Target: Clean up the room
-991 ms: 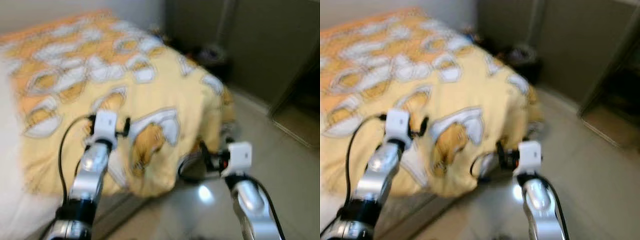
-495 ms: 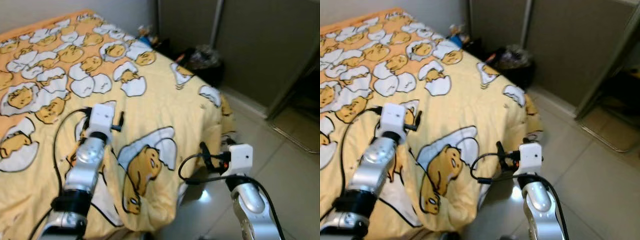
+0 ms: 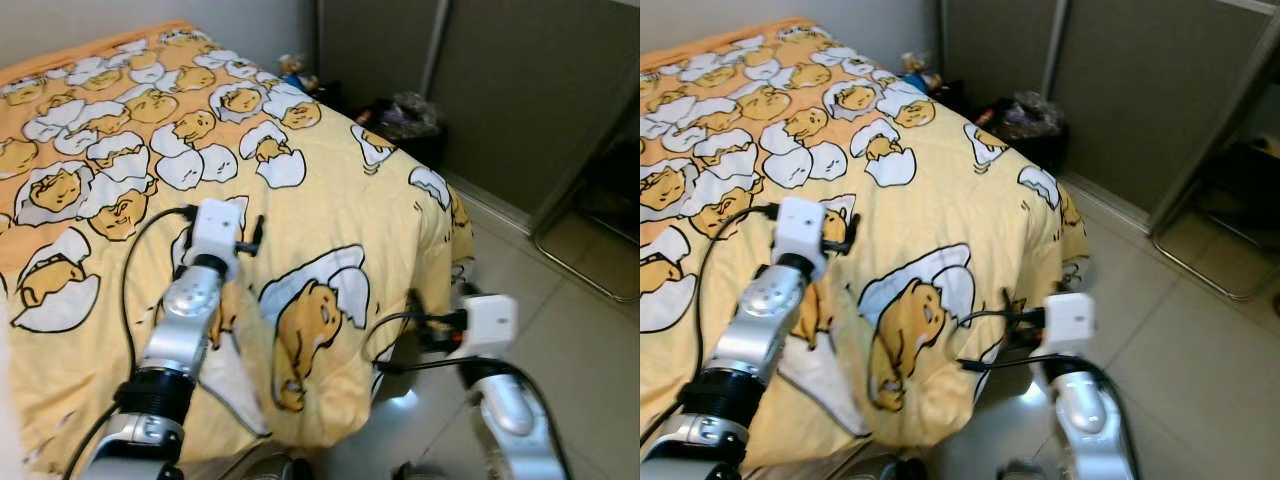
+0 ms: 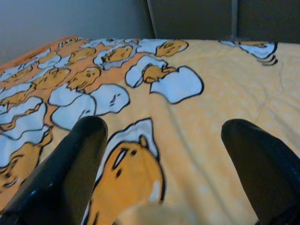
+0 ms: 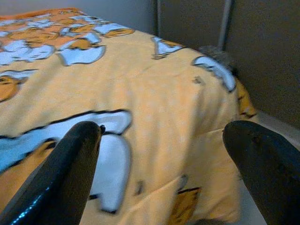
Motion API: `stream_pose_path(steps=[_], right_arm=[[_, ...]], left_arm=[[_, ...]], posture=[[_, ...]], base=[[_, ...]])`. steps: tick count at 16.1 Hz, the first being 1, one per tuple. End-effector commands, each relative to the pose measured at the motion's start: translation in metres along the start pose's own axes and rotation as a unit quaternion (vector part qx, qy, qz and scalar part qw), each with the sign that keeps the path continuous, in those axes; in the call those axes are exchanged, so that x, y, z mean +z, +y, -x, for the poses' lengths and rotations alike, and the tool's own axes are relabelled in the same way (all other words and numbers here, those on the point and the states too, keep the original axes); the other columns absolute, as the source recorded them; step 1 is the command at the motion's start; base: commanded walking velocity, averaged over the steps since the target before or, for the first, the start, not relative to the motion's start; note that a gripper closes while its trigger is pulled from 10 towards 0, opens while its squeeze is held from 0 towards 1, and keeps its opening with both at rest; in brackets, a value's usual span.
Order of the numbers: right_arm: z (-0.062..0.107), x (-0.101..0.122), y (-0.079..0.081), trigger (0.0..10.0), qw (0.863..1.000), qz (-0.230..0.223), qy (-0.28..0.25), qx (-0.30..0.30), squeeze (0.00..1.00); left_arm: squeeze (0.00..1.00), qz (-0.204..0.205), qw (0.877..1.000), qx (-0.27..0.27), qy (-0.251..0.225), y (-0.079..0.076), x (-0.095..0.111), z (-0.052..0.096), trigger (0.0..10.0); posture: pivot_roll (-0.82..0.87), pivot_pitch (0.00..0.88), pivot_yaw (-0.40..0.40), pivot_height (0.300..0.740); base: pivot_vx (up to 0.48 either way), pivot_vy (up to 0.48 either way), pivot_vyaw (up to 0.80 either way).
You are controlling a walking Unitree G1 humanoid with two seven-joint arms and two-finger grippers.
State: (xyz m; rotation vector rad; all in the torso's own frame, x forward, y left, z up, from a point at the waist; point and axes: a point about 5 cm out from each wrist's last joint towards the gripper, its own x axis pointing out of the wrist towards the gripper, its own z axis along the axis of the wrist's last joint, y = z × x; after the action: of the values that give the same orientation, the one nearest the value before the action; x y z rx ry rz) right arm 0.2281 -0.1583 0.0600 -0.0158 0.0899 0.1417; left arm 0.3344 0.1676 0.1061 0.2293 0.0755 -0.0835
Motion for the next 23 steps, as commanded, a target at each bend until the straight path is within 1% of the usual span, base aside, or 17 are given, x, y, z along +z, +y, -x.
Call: stream_pose_path(steps=[1, 2, 5, 6, 8, 9, 10, 11, 12, 13, 16, 18, 19, 20, 21, 22, 23], right_arm=[[0.000, 0.003, -0.005, 10.0, 1.000, 0.004, -0.003, -0.006, 0.00], [0.001, 0.003, -0.004, 10.0, 1.000, 0.004, -0.003, -0.006, 0.00], [0.002, 0.003, -0.004, 10.0, 1.000, 0.000, -0.002, -0.007, 0.00], [0.004, 0.002, -0.004, 10.0, 1.000, -0.002, 0.000, -0.006, 0.00], [0.006, 0.001, -0.003, 10.0, 1.000, -0.003, 0.002, -0.004, 0.00], [0.007, 0.001, -0.003, 10.0, 1.000, -0.004, 0.003, -0.004, 0.00], [0.008, 0.001, -0.001, 10.0, 1.000, -0.006, 0.004, -0.003, 0.00], [0.009, 0.001, -0.001, 10.0, 1.000, -0.007, 0.004, -0.002, 0.00], [0.013, 0.001, 0.001, 10.0, 1.000, -0.010, 0.007, 0.001, 0.00], [0.015, 0.001, 0.002, 10.0, 1.000, -0.010, 0.008, 0.001, 0.00], [0.032, -0.003, 0.001, 10.0, 1.000, -0.009, 0.026, 0.003, 0.00], [0.037, -0.003, 0.000, 10.0, 1.000, -0.009, 0.030, 0.000, 0.00], [0.038, -0.003, 0.000, 10.0, 0.999, -0.010, 0.031, -0.003, 0.00], [0.039, -0.003, 0.000, 10.0, 0.999, -0.010, 0.032, -0.004, 0.00], [0.038, -0.003, 0.000, 10.0, 0.999, -0.011, 0.033, -0.004, 0.00], [0.037, -0.003, 0.001, 10.0, 0.999, -0.011, 0.033, -0.002, 0.00], [0.035, -0.002, 0.001, 10.0, 0.999, -0.011, 0.033, 0.002, 0.00]], left_arm=[[0.00, 0.001, 1.000, -0.008, 0.002, -0.003, 0.000, 0.000, 10.0], [0.00, -0.011, 1.000, -0.014, 0.001, -0.004, 0.001, -0.001, 10.0], [0.00, -0.029, 0.999, -0.040, 0.012, -0.009, -0.001, -0.004, 10.0], [0.00, -0.020, 0.997, -0.064, 0.033, -0.011, -0.006, -0.005, 10.0], [0.00, -0.008, 0.995, -0.083, 0.049, -0.011, -0.010, -0.006, 10.0], [0.00, -0.013, 0.994, -0.085, 0.063, -0.007, -0.013, -0.008, 10.0], [0.00, -0.019, 0.994, -0.069, 0.084, 0.005, -0.016, -0.014, 10.0], [0.00, -0.014, 0.994, -0.064, 0.089, 0.009, -0.016, -0.016, 10.0], [0.00, 0.007, 0.991, -0.067, 0.112, 0.015, -0.019, -0.020, 10.0], [0.00, 0.012, 0.991, -0.067, 0.116, 0.016, -0.020, -0.021, 10.0], [0.00, 0.050, 0.980, -0.071, 0.181, 0.021, -0.040, -0.018, 10.0], [0.00, 0.094, 0.972, -0.083, 0.199, 0.020, -0.046, -0.016, 10.0], [0.00, 0.101, 0.971, -0.093, 0.196, 0.019, -0.045, -0.016, 10.0], [0.00, 0.106, 0.970, -0.103, 0.193, 0.020, -0.044, -0.016, 2.5], [0.00, 0.108, 0.971, -0.103, 0.189, 0.023, -0.044, -0.016, 0.0], [0.00, 0.113, 0.970, -0.112, 0.182, 0.025, -0.043, -0.016, 0.0], [0.00, 0.104, 0.973, -0.118, 0.169, 0.030, -0.041, -0.015, 0.0]], posture=[[-0.11, 0.099, 0.086, 0.740], [-0.11, 0.102, 0.087, 0.740], [-0.11, 0.110, 0.088, 0.740], [-0.11, 0.113, 0.089, 0.740], [-0.11, 0.116, 0.090, 0.740], [-0.11, 0.118, 0.091, 0.740], [-0.11, 0.127, 0.092, 0.740], [-0.11, 0.130, 0.092, 0.740], [-0.12, 0.153, 0.089, 0.740], [-0.12, 0.158, 0.089, 0.740], [-0.14, 0.211, 0.083, 0.740], [-0.15, 0.218, 0.087, 0.740], [-0.15, 0.219, 0.089, 0.740], [-0.15, 0.218, 0.091, 0.740], [-0.14, 0.217, 0.089, 0.740], [-0.14, 0.215, 0.085, 0.740], [-0.13, 0.210, 0.080, 0.740]], base=[[0.000, 0.442, 0.00], [0.000, 0.442, 0.00], [0.000, 0.000, 0.00], [0.000, 0.000, 0.00], [0.000, 0.000, 0.00], [0.000, 0.000, 0.00], [0.000, 0.000, 0.00], [0.000, 0.000, 0.00], [0.000, 0.000, 0.00], [0.000, 0.000, 0.00], [0.000, 0.000, 0.00], [0.000, 0.000, 0.00], [0.000, 0.000, 0.00], [0.000, 0.000, 0.00], [0.000, 0.000, 0.00], [0.000, 0.000, 0.00], [0.000, 0.000, 0.00]])
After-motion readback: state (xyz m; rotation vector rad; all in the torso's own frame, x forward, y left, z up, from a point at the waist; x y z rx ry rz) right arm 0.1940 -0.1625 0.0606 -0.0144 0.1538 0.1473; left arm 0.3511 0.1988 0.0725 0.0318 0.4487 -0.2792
